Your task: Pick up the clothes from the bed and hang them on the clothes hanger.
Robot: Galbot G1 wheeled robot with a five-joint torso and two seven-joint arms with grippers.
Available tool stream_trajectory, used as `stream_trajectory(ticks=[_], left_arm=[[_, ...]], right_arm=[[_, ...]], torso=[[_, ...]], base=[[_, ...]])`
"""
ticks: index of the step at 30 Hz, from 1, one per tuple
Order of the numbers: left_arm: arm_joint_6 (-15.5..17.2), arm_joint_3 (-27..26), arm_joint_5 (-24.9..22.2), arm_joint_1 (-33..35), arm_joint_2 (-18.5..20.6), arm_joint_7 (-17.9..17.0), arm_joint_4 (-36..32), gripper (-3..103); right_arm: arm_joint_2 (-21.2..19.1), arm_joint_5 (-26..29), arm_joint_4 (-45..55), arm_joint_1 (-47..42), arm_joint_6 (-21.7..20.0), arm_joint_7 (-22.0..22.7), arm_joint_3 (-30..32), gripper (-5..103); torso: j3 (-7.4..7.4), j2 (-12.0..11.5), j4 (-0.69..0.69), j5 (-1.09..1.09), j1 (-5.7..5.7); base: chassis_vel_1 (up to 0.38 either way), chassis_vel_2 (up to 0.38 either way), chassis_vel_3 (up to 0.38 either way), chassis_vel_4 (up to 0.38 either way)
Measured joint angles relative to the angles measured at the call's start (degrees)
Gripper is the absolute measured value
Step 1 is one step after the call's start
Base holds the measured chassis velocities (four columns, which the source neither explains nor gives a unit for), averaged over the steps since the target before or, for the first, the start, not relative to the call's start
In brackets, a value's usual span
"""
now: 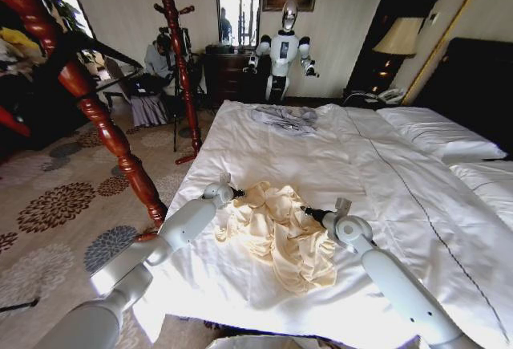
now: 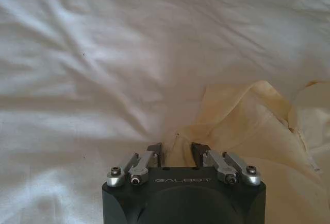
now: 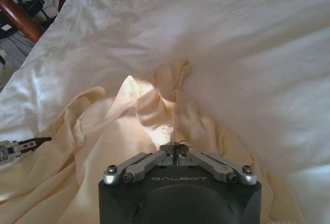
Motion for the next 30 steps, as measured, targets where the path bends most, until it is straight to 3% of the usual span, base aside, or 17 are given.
stream_trajectory(ticks=[10,13,15,20,23,30], left_arm=[[0.36,0.21,-0.08,1.03,1.84,-1.35,-2.79,2],[-0.10,-0.51,1.25,1.84,2.84,-2.29,-5.12,0],[-0.52,-1.62,3.53,3.06,6.10,-3.03,-11.28,0],[-0.59,-2.72,3.39,2.20,6.86,-4.07,-14.28,0],[-0.68,-3.60,2.80,-0.50,6.86,-5.16,-16.20,0],[-0.69,-4.50,1.75,-6.05,6.81,-5.95,-17.60,0]], right_arm=[[-0.36,0.36,-0.42,0.01,0.21,0.06,0.92,0],[-0.26,-0.27,-0.49,-0.09,0.26,-0.38,1.32,0],[0.07,-5.00,-0.34,-0.49,1.93,-1.94,2.07,0],[0.04,-6.84,0.44,-0.01,3.06,-1.22,3.00,0],[-0.87,-10.20,1.50,1.02,4.85,-1.12,3.50,0],[-2.84,-11.73,4.96,2.75,5.95,-1.21,4.63,0]], torso=[[0.00,0.00,0.00,0.00,0.00],[0.00,0.00,-0.01,-0.01,0.00],[0.00,0.00,0.02,0.00,0.00],[0.00,0.00,0.01,-0.01,0.00],[0.00,0.00,0.00,0.00,0.00],[0.00,0.00,-0.01,0.01,0.00]], base=[[0.000,0.000,0.000,0.000],[0.000,0.000,0.000,0.000],[0.000,0.000,0.000,0.000],[0.000,0.000,0.000,0.000],[0.000,0.000,0.000,0.000],[0.000,0.000,0.000,0.000]])
